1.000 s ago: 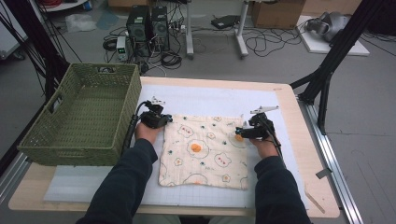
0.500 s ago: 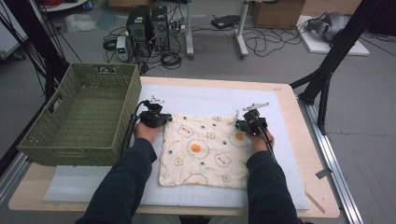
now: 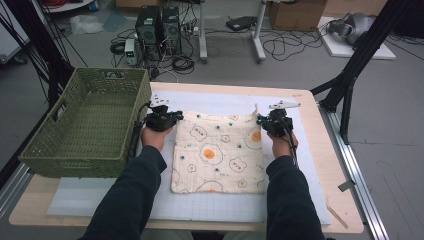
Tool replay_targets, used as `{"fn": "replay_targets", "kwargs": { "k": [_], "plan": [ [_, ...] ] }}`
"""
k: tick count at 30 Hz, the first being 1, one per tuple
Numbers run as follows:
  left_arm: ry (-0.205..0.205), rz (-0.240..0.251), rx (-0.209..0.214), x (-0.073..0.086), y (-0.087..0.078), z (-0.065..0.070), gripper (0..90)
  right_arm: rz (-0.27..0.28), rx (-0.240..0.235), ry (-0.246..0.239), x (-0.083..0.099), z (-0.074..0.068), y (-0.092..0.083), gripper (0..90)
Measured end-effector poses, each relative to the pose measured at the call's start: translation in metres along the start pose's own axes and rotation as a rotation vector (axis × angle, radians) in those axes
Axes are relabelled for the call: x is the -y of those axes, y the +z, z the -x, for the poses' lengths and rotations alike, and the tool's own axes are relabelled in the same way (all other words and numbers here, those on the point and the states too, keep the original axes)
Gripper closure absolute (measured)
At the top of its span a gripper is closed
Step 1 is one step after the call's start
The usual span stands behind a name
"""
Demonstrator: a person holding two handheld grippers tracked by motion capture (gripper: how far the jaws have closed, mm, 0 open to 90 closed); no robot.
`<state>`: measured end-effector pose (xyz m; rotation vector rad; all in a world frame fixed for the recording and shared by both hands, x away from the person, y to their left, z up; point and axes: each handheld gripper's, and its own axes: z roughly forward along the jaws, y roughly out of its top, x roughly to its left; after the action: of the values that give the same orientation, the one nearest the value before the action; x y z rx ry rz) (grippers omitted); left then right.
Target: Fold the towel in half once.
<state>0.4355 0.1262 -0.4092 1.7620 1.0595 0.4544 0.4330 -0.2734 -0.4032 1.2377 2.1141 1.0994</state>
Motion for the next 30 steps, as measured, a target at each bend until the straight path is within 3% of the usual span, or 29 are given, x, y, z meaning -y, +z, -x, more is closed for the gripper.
{"fn": "replay_targets", "kwargs": {
  "k": [6,9,14,19,24,30],
  "plan": [
    [0.018,-0.024,0.028,-0.001,-0.007,0.006,86.9,0.012,-0.035,-0.019,0.002,-0.006,-0.009,87.6],
    [0.016,0.008,0.029,0.000,-0.012,0.009,86.9,0.026,-0.041,-0.006,0.006,-0.006,-0.014,87.5],
    [0.002,-0.001,0.039,0.008,-0.022,0.009,86.9,0.044,-0.052,-0.004,0.010,-0.004,-0.026,87.6],
    [0.013,0.026,0.056,0.010,-0.033,0.014,86.9,0.067,-0.077,-0.001,0.015,-0.004,-0.038,87.6],
    [0.094,0.016,0.069,0.017,-0.044,0.028,86.9,0.064,-0.103,-0.023,0.021,-0.010,-0.052,87.5],
    [0.144,0.025,0.085,0.028,-0.063,0.039,86.7,0.068,-0.116,-0.060,0.037,-0.024,-0.070,87.5]
  ]
}}
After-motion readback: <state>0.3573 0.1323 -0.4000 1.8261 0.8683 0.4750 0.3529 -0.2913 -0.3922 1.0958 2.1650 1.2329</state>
